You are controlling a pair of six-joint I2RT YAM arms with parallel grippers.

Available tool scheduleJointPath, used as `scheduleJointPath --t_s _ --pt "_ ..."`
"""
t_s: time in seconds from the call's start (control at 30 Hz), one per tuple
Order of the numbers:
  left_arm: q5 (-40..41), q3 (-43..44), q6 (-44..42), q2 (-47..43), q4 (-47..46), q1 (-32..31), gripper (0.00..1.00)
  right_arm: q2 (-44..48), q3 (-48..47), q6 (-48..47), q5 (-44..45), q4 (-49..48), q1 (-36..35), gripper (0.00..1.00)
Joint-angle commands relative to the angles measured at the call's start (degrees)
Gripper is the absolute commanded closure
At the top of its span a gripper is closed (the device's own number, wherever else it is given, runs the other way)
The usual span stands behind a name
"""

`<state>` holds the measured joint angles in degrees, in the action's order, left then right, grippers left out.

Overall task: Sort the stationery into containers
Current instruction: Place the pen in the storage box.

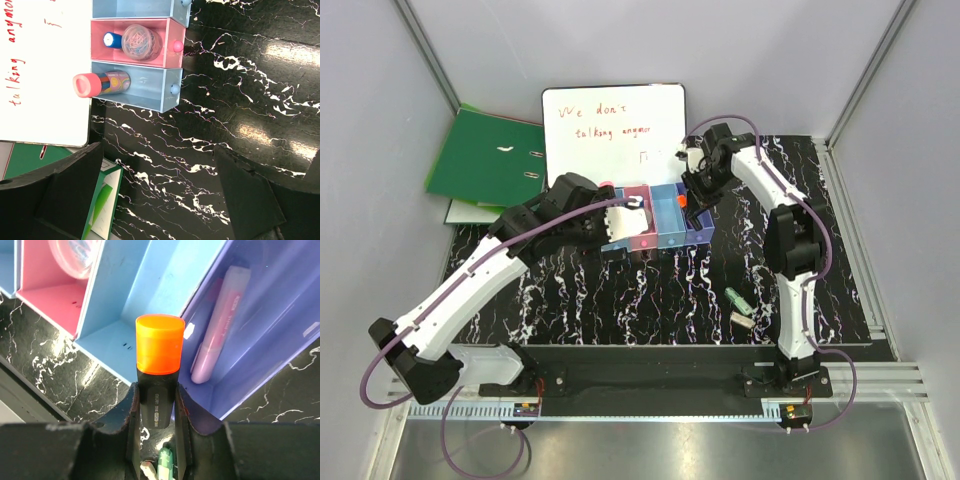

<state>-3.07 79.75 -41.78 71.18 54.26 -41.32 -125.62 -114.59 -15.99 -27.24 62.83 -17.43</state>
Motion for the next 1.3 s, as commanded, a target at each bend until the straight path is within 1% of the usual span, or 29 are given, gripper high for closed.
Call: scheduleJointPath --t_s 0.0,0.27,0.37,0.77,1.0,1.03,1.13,1.23,1.27 --pt "-0.7 -0.4 -0.5 -1.8 -2.4 -0.2 0.01 -1.6 -4.0 0.8 0.2 -1.1 0.5 1.00" --pt "-1.0 -0.5 -0.7 -1.6 -2.7 -0.2 0.01 -4.8 -8.0 0.3 1.6 -1.6 0.5 1.00" --pt "-1.0 -0.3 -0.9 -1.3 -2.7 -0.1 0.01 -5.6 -8.3 0.0 2.6 -1.8 0.5 1.00" --pt "-1.5 -0.3 -1.6 -1.0 -3.0 0.5 0.01 -7.1 -7.5 0.9 11.3 -5.1 1.5 1.00" --pt "-1.7 -0.6 -1.8 -1.0 -3.3 0.8 0.01 -8.1 -8.2 1.0 12.0 -5.5 1.1 1.00" --pt "-1.8 -0.6 -1.7 -1.0 -3.2 0.8 0.01 -8.2 -8.3 1.0 12.0 -5.5 1.0 0.98" --pt "-1.8 -0.6 -2.0 -0.9 -3.3 1.0 0.01 -8.1 -7.9 0.7 11.7 -5.4 0.6 0.89" --pt "-2.0 -0.4 -2.1 -0.9 -3.5 1.2 0.01 -7.8 -7.1 0.5 11.3 -5.4 0.5 0.88" --pt "-2.0 -0.4 -2.1 -0.9 -3.4 1.3 0.01 -7.7 -6.8 0.5 11.4 -5.5 0.5 0.84"
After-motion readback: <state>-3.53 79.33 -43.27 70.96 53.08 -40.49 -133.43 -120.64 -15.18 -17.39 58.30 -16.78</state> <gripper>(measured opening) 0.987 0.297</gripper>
